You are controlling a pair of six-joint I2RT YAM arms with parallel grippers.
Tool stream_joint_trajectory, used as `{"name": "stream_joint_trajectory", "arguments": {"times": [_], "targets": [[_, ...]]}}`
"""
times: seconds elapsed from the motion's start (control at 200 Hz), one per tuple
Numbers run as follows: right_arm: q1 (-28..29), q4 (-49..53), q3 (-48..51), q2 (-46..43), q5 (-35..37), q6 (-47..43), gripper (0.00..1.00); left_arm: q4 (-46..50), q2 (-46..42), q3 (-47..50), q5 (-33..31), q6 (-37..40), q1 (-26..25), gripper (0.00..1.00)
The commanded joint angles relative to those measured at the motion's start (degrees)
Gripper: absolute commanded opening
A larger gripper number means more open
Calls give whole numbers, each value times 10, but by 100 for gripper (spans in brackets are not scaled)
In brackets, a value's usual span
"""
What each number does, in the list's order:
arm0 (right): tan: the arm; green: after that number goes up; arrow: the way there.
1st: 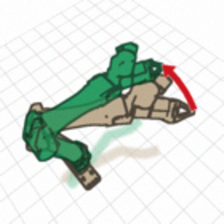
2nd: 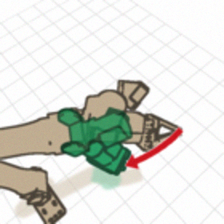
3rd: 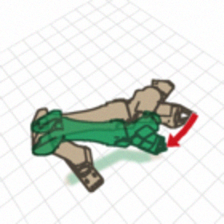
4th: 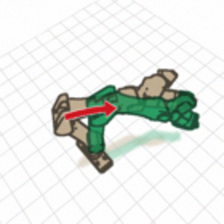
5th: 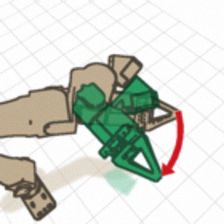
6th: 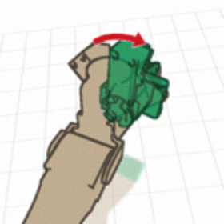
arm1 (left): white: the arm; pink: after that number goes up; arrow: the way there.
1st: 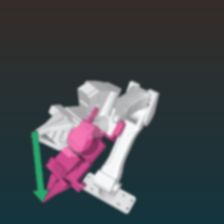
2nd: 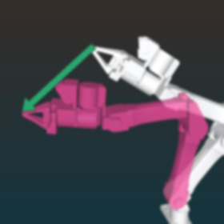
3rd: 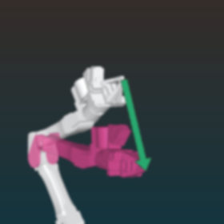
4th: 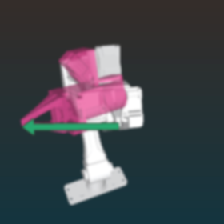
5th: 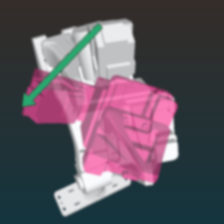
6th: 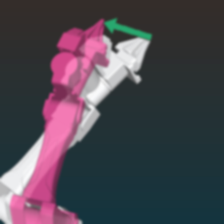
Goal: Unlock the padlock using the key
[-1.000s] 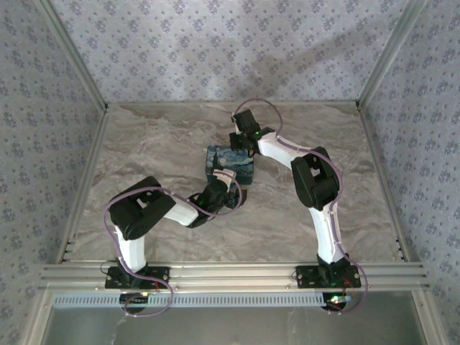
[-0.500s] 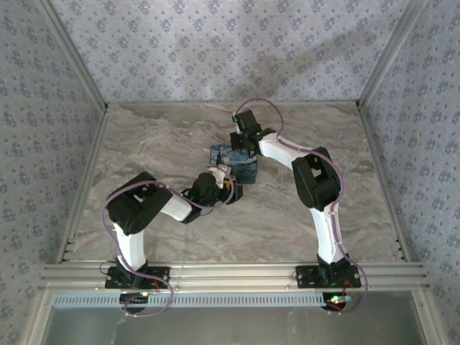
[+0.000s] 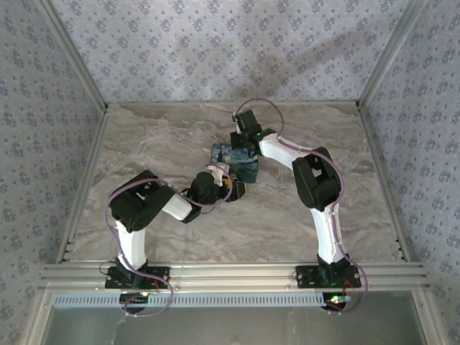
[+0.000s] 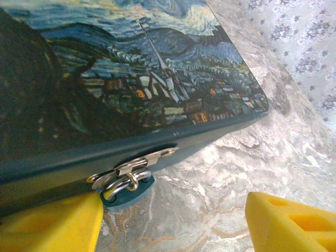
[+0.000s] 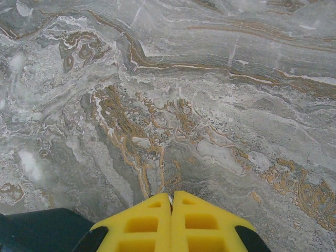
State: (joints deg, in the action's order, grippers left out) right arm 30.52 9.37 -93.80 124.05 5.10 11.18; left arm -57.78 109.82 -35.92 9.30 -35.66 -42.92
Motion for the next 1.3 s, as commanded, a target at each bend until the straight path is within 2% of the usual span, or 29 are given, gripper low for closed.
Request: {"name": "stream_joint_trajectory", "arguments": {"times": [0.0, 0.195, 0.285, 0.42, 0.635, 0.924, 0.994, 1.089, 1.159, 1.214, 1.294], "targets": [[7, 79, 29, 4, -11, 1, 0, 77, -15, 2, -94, 5, 0, 73], [8, 76, 32, 0, -9, 1, 0, 192, -50, -15, -198, 26, -24, 73], [8, 75, 32, -2, -10, 2, 0, 217, -50, -22, -217, 25, -28, 74], [9, 72, 34, -3, -10, 2, 0, 188, -39, -19, -179, 32, -26, 73], [9, 70, 35, -2, -9, 2, 0, 98, -19, -10, -36, 42, -4, 55], [7, 71, 35, -2, -6, 2, 0, 35, -13, 0, 67, 24, 11, 53], [6, 71, 36, -2, -6, 4, 0, 21, -9, 0, 91, 17, 13, 48], [6, 69, 38, -2, -7, 6, 0, 27, -6, 0, 91, 12, 12, 46], [6, 68, 40, -2, -8, 7, 0, 30, -6, 5, 74, 12, 12, 50], [7, 68, 41, -3, -8, 7, 0, 45, -7, 7, 49, 9, 12, 57], [7, 67, 43, -4, -6, 7, 0, 51, -7, 8, 28, 11, 8, 59]]}}
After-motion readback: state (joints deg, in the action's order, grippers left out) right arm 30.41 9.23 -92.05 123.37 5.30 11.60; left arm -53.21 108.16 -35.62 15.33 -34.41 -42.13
